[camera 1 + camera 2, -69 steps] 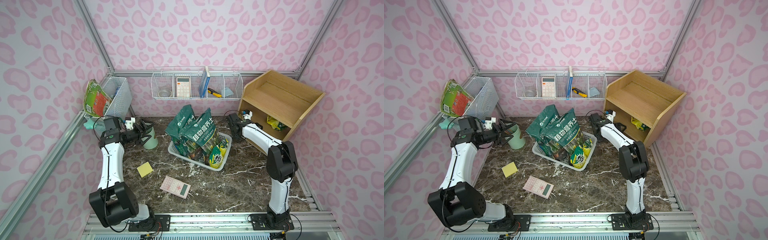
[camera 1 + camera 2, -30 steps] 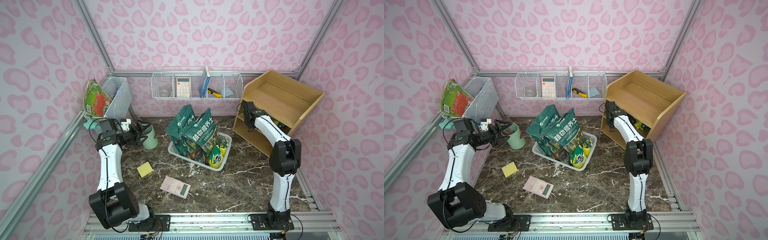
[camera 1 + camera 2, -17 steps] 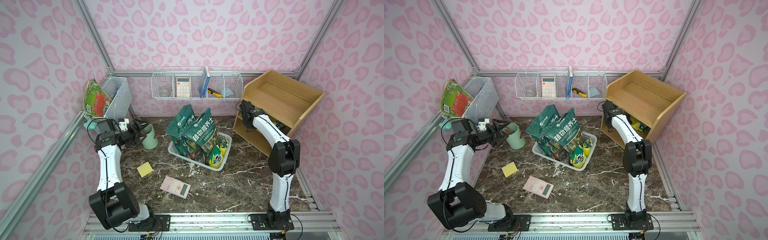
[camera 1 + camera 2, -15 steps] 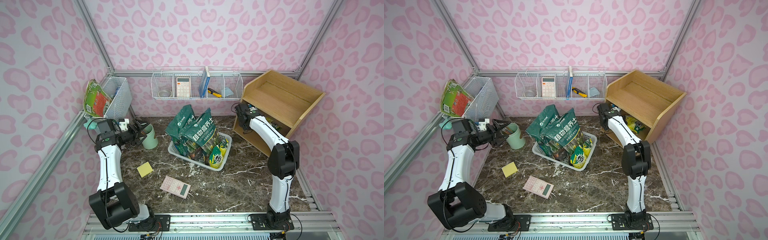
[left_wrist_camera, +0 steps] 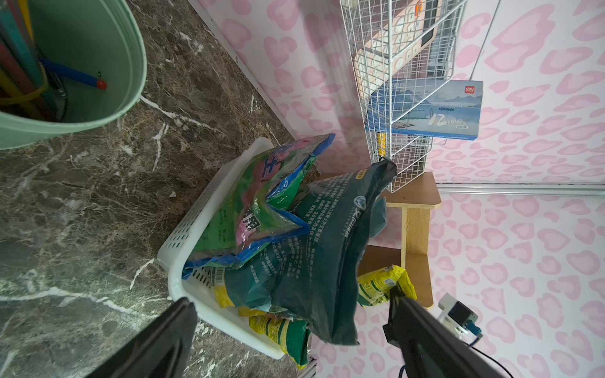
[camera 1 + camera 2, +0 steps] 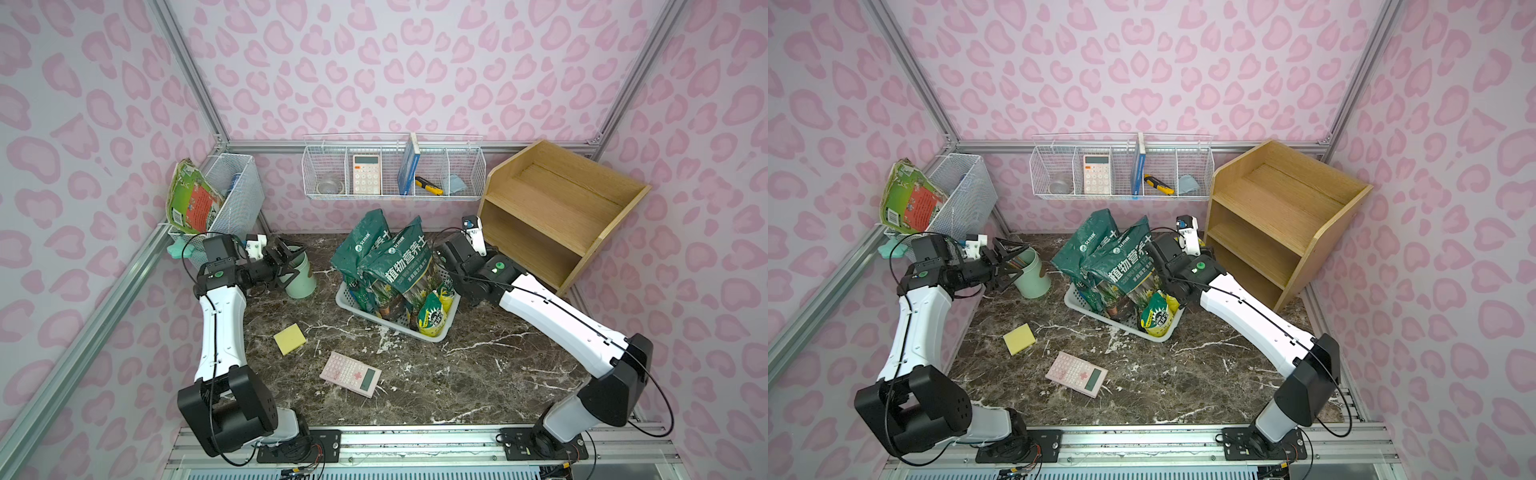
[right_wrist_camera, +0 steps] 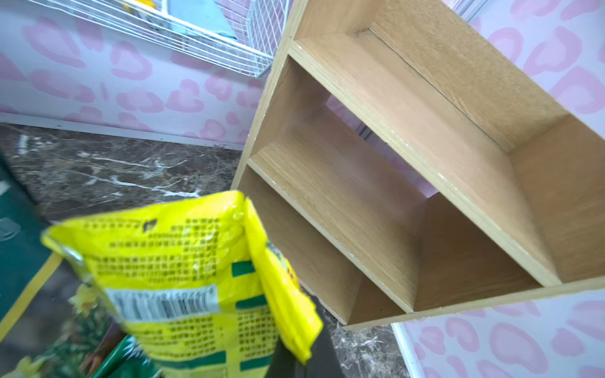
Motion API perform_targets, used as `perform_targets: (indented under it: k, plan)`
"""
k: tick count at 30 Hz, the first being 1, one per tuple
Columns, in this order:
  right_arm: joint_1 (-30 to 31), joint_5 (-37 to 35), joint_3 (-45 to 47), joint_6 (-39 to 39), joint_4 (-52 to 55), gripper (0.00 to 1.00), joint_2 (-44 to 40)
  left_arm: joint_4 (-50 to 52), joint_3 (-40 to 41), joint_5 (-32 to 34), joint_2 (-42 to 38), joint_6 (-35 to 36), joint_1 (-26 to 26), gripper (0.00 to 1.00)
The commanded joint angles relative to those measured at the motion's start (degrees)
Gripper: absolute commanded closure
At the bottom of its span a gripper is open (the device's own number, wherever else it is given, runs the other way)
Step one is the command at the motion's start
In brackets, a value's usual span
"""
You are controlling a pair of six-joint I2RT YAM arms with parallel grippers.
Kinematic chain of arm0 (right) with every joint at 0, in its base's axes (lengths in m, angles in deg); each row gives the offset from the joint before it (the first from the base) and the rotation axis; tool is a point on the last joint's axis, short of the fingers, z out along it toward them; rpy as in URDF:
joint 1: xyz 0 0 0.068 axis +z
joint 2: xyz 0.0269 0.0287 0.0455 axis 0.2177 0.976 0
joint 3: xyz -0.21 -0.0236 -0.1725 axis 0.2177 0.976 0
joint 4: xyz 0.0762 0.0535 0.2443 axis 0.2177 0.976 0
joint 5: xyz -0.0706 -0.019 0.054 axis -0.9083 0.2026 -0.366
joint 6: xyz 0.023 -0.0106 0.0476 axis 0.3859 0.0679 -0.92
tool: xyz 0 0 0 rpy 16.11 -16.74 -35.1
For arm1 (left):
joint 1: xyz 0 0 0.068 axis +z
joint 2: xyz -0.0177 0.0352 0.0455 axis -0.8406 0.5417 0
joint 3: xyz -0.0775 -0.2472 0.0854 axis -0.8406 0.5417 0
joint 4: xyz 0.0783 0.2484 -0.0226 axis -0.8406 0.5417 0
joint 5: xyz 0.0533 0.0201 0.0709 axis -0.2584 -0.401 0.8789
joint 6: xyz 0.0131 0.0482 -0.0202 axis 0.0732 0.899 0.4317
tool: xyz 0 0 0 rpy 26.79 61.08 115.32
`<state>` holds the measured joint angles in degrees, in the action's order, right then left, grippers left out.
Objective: Take down the fertilizer bag from the shelf
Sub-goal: Pick up the fertilizer bag from the shelf, then place the fertilizer bag in the storage box.
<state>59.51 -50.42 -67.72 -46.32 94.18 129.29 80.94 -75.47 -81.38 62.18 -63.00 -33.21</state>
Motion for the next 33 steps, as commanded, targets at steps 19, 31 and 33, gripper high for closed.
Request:
perform_targets:
  k: [19, 31, 33]
  plan:
    - [20.3, 15.7, 20.0, 6.6, -34.2, 1.0, -22.4, -1.4, 0.3, -1.5, 0.4, -0.9, 1.3, 0.01]
    - [25.9, 12.2, 12.2, 6.1, -35.0, 1.0, -5.9, 3.3, -0.1, -0.2, -0.6, -0.2, 0.6, 0.01]
    - [26.2, 11.3, 9.4, 4.5, -34.1, 1.0, -2.6, 8.1, -1.0, 2.3, -0.9, 1.2, 0.5, 0.01]
